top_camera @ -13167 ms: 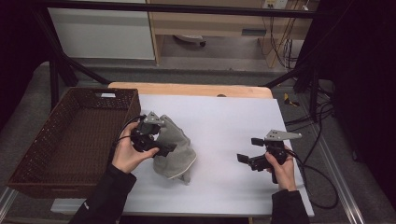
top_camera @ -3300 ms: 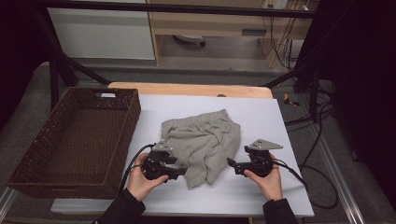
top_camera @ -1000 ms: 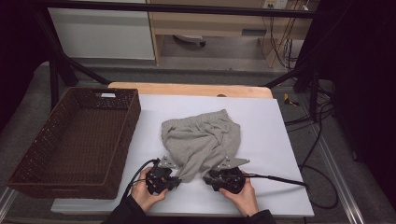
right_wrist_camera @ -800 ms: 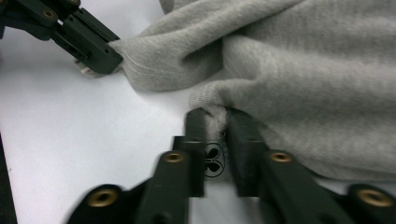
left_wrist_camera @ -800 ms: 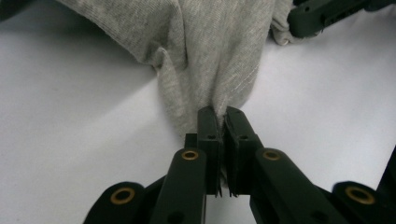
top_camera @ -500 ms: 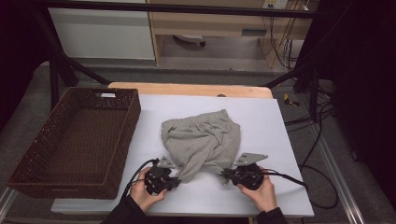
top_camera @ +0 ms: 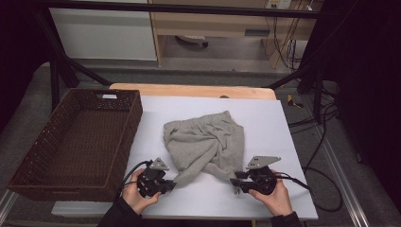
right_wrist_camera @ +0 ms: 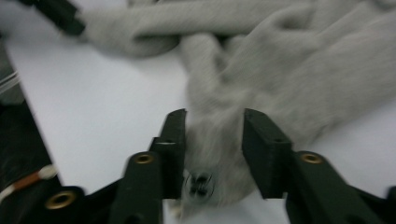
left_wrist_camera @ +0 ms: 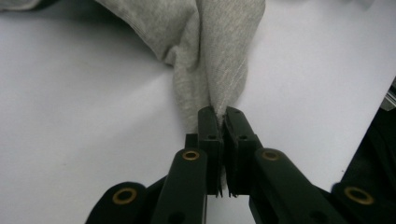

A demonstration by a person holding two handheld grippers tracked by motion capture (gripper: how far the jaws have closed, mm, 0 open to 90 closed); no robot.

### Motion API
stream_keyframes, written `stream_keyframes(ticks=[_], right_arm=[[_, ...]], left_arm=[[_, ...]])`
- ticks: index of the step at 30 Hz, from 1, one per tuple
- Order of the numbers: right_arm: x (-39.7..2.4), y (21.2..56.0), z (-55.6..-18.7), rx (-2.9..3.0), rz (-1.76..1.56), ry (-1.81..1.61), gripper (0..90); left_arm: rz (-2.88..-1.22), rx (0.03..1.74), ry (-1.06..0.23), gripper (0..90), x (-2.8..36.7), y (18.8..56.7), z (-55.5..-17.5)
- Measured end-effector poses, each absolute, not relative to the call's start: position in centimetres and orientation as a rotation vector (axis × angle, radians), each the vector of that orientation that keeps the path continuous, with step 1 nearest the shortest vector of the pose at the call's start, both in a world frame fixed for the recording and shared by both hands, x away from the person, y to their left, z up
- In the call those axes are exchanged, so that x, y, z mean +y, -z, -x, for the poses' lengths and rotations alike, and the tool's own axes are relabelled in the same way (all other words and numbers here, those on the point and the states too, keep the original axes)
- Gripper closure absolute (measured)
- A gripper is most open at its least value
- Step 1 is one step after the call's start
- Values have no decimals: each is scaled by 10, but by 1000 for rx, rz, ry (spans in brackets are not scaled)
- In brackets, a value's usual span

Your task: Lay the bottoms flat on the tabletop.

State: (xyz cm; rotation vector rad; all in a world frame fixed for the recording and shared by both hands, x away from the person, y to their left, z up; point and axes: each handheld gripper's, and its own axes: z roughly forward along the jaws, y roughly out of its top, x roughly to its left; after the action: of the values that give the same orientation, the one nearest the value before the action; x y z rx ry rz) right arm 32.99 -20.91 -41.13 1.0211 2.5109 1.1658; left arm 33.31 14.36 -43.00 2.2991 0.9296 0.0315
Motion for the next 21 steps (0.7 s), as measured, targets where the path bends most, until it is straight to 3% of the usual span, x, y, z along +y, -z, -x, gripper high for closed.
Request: stream_keyframes(ticks=[5,12,15,16,18,21], right_arm=[[-231,410,-332,2364,-1164,-1163,534],[-228,441,-340,2408,-1237,-1045,544],[-216,450,-341,2441,-1246,-1106,594],[-214,451,-340,2434,-1239,-1120,655],[-213,450,-341,2448,-1241,-1159,862],[-222,442,-340,2423,-1234,-1100,885]], left_arm=[[-2301,929,-34,864,142,433,-333],[-2301,926,-27,864,141,435,-333],[-2301,923,-30,864,141,435,-333],[-2303,923,-32,864,140,435,-332],[-2302,923,-32,864,140,435,-332],[-2294,923,-32,864,142,433,-333]])
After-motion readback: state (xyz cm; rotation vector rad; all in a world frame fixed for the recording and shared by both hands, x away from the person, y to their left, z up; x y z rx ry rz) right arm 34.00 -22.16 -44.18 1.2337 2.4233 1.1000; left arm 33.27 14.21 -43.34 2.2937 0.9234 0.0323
